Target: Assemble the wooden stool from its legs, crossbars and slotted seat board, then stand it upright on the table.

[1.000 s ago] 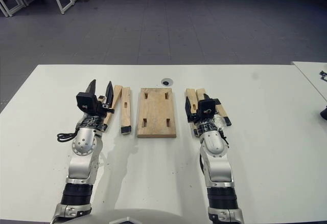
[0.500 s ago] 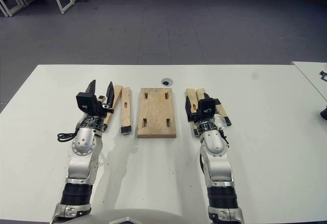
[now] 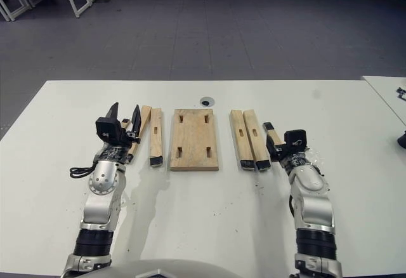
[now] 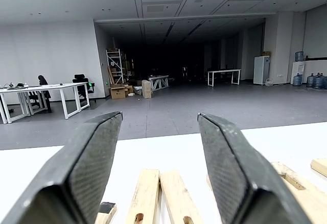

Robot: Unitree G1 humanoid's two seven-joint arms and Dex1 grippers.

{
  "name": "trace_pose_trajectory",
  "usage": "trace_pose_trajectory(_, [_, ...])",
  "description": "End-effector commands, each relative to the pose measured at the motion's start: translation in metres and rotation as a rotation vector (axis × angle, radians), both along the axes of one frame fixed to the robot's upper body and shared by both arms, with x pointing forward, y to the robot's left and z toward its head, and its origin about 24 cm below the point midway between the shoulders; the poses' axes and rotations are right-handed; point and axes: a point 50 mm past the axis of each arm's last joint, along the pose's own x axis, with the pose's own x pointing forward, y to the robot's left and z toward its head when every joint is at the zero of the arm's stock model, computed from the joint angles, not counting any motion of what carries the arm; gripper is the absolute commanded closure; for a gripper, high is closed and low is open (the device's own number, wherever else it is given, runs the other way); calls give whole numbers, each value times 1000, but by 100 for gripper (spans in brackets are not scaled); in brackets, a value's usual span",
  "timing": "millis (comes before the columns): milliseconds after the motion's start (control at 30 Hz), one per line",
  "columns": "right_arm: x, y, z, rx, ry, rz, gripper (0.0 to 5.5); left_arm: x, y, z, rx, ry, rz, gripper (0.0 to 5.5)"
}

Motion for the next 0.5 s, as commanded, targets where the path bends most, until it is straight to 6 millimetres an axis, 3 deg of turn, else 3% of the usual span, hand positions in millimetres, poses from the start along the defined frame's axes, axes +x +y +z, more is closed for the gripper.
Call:
trace_pose_trajectory(33, [4, -18, -16, 20, 135, 21, 226, 0, 0, -4, -1, 25, 5, 277])
trace_pose_trajectory(167, [7, -30, -24, 29, 169, -23, 226, -1, 0, -4, 0, 30, 2, 277])
trace_pose_trajectory(300, [8, -30, -34, 74, 223, -25, 226, -3, 0, -6, -2, 37, 4, 277])
trace_pose_trajectory(500, [0, -26, -49, 78, 281, -29, 332, -2, 0, -7, -23, 49, 12, 274])
